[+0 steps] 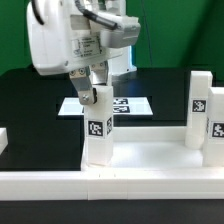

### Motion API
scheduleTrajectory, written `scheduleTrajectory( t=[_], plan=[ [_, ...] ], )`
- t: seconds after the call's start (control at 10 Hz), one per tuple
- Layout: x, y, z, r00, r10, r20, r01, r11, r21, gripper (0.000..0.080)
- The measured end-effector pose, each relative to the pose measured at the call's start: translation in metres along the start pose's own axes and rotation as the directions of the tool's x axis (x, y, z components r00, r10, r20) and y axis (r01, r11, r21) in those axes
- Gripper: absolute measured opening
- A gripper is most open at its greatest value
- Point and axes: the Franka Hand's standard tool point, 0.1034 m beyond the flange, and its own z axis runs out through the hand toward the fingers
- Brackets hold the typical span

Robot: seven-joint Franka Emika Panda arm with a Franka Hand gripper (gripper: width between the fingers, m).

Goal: Assemble desk

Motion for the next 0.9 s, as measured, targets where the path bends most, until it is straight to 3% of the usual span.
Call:
scheduleTrajectory(
  t=[0.1,0.3,0.5,0.6,0.9],
  plan=[
    [0.000,0.000,0.001,1.000,-0.012,-0.001,0.012,1.000,-0.001,0.0369],
    [-0.005,0.001,0.001,0.949,-0.313,-0.028,0.313,0.950,-0.003,0.0625],
    [-0.012,0.001,0.000,0.780,-0.626,-0.024,0.626,0.780,-0.005,0.0642],
    [-0.012,0.002,-0.002,0.740,-0.672,-0.034,0.672,0.740,0.002,0.0648],
    [-0.009,0.002,-0.001,0.597,-0.801,-0.037,0.802,0.598,-0.011,0.0649]
  ],
)
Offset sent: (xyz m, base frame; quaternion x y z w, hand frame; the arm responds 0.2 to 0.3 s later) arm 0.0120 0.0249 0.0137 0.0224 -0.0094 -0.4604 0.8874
